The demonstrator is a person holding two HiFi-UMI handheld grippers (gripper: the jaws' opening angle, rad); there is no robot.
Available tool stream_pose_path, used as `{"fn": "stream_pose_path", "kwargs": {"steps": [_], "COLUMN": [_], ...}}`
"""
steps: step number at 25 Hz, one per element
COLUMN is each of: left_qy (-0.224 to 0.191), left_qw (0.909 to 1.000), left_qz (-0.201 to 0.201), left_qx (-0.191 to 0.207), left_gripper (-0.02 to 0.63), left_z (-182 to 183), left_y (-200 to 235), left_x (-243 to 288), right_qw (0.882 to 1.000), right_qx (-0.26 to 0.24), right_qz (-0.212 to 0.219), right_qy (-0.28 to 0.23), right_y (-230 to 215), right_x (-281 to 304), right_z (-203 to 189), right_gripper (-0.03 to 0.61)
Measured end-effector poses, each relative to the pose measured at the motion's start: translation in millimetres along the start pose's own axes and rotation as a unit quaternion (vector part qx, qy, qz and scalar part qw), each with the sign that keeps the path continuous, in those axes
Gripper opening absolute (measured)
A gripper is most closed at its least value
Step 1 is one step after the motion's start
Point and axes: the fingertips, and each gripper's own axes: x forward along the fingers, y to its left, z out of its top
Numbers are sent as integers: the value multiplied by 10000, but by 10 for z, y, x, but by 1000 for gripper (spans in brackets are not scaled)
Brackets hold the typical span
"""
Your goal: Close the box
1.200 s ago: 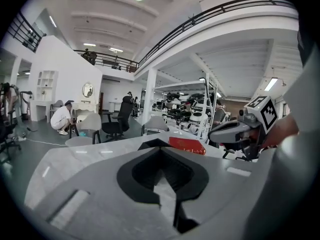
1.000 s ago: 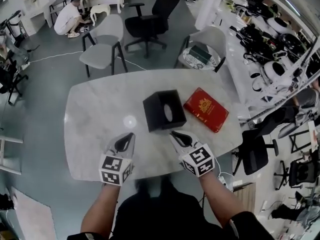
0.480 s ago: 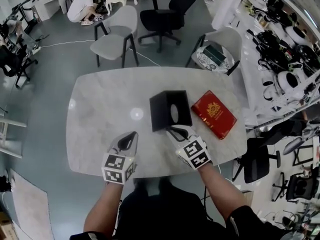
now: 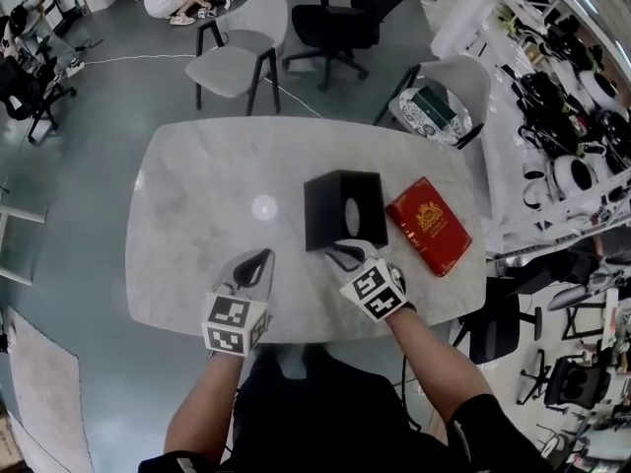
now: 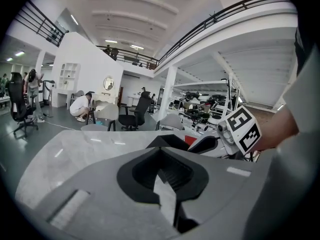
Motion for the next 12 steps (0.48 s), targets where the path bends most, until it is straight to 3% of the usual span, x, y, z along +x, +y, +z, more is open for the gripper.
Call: {"fn": "stream_pose_path", "kwargs": {"steps": [12], "left_qy": [-155], "left_qw": [9983], "left_qz": [304], "left_qx": [-471], "left_gripper": [9], "left_z": [-177], "left_y": [271], "left_x": [-145], "right_qw": [9920], "right_qx": [-879], "right_qz": [153], "right_qy": [891], "right_y": [72], "right_x": [470], "right_z": [-214], "right_gripper": [130]}}
